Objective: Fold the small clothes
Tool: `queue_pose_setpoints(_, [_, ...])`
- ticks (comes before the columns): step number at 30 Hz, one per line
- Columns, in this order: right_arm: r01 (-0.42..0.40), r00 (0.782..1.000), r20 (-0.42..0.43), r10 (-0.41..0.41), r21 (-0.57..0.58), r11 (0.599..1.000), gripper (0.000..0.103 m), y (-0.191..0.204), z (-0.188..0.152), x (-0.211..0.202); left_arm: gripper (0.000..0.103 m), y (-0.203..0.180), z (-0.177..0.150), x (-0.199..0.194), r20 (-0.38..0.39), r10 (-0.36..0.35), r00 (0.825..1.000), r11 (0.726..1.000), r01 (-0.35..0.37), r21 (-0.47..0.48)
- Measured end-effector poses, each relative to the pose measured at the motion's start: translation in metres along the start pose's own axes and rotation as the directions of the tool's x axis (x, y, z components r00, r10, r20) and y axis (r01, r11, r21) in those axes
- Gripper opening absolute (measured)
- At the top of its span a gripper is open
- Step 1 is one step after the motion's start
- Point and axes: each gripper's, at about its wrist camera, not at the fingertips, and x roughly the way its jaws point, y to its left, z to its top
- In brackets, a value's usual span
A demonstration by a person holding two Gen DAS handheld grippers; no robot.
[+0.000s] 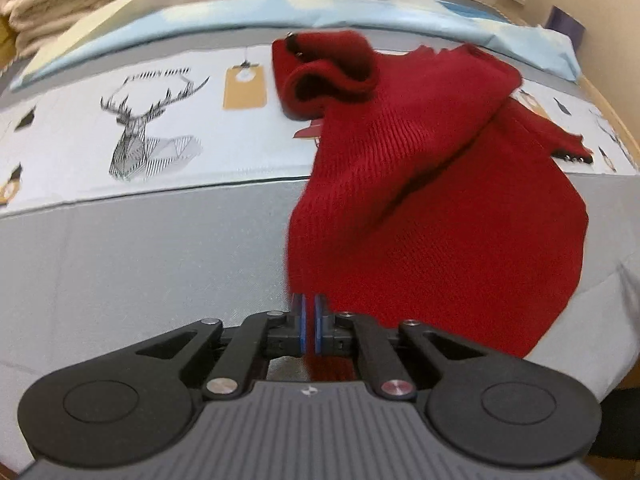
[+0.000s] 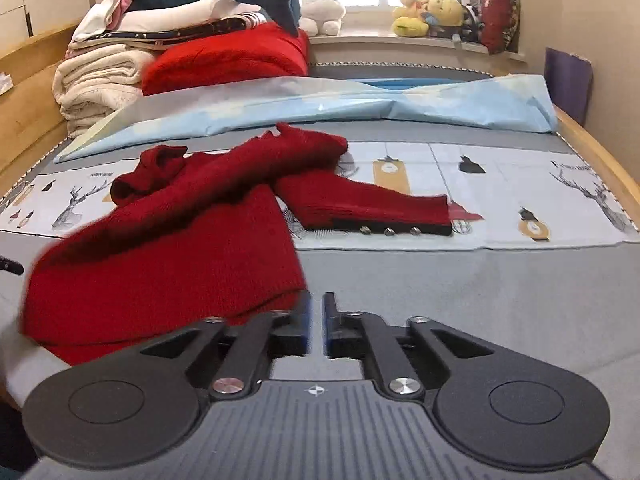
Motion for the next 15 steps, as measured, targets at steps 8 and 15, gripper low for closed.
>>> queue_pose_setpoints(8, [-0.002,0.998,-0.056,0.006,0.074,0.997,0.049,0.036,0.032,0.087,0.036,-0.003,0.011,0.03,-0.11,0.026,0.994,0.998,-0.031,-0.045])
queue_pose_setpoints(15, [0.097,0.987,-0.134,-0.084,0.094,0.991,0.049,0.054,0.041,0.171,0.036,0.011,0.024,0.049,-0.144,0.006,0.99,0.997,-0.017,-0.077])
